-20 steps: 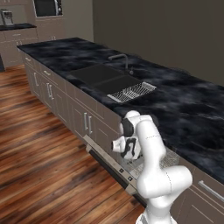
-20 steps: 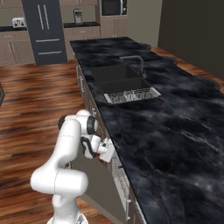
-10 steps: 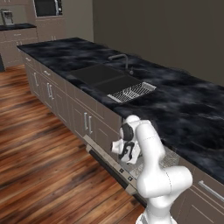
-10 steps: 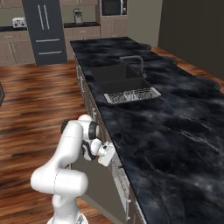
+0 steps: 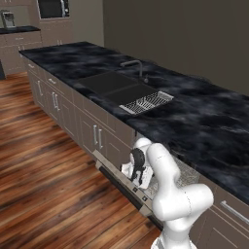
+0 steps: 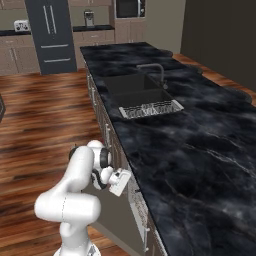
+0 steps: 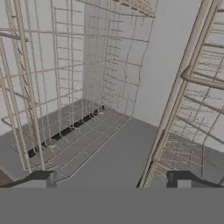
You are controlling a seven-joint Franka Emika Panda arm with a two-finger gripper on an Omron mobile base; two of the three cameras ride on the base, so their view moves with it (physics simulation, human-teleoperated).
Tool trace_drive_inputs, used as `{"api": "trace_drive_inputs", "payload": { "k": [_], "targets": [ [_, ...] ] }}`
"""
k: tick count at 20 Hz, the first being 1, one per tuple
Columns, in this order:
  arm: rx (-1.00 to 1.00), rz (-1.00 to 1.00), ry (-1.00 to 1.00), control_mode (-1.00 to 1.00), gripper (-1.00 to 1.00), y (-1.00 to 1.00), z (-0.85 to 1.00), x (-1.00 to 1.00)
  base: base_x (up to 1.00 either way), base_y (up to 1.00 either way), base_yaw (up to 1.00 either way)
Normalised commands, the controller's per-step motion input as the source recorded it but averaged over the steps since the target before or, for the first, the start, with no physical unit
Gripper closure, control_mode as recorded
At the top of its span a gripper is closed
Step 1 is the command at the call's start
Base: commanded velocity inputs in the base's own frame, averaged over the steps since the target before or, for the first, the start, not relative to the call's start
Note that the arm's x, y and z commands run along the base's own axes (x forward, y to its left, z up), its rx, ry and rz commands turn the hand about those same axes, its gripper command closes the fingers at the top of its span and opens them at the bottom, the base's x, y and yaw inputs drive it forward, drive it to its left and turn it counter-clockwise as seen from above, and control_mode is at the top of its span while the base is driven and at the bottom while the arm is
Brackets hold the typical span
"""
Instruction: Open the dishwasher door and pull out the top rack.
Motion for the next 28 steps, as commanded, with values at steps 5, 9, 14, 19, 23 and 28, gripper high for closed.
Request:
{"api": "trace_drive_inputs", "payload": {
  "k": [5,9,14,19,23,28],
  "targets": [
    [-0.05,0.0,-0.24,-1.0,-1.0,0.17,0.03,-0.27,0.0,0.0,0.0],
    [-0.03,0.0,-0.28,-1.0,-1.0,0.0,0.14,-0.08,0.0,0.0,0.0],
    [0.0,0.0,-0.29,-1.0,-1.0,-0.01,0.19,0.0,0.0,0.0,0.0],
    [-0.01,0.0,-0.23,-1.0,-1.0,-0.02,0.22,0.03,0.0,0.0,0.0],
    [0.0,0.0,-0.06,-1.0,-1.0,-0.01,0.36,0.23,0.0,0.0,0.0],
    [-0.01,0.0,0.0,-1.0,-1.0,0.0,0.3,0.17,0.0,0.0,0.0]
  ]
}}
